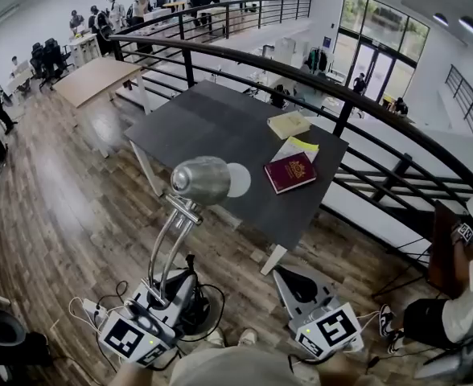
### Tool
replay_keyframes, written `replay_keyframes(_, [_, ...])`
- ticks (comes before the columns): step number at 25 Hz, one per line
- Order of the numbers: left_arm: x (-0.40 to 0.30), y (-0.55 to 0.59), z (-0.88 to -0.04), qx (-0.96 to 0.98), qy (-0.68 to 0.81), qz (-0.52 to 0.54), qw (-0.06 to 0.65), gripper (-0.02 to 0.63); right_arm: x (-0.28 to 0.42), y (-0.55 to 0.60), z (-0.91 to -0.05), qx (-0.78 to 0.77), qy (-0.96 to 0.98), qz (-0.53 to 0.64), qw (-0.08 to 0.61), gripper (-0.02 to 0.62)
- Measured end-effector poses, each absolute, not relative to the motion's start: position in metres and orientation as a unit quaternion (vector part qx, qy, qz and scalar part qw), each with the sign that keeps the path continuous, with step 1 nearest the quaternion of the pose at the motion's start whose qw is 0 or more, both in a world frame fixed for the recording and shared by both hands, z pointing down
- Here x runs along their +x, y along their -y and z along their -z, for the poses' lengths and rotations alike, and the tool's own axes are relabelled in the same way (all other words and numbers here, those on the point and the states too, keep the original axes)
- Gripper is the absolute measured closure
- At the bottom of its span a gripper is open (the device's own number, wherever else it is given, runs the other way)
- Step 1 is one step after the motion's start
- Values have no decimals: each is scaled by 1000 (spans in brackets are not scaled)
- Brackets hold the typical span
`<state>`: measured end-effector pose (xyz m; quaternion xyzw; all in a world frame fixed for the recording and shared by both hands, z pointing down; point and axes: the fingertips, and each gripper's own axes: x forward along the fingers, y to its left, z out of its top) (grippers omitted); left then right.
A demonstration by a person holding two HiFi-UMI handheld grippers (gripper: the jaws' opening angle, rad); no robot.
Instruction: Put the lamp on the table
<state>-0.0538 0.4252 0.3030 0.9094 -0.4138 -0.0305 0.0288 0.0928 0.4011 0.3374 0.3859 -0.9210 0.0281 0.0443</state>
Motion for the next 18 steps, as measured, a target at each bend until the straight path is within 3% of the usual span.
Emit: replay_keyframes(18, [-17,-426,-312,905,424,18,27,606,131,-401,-349,374,926,-30,47,597])
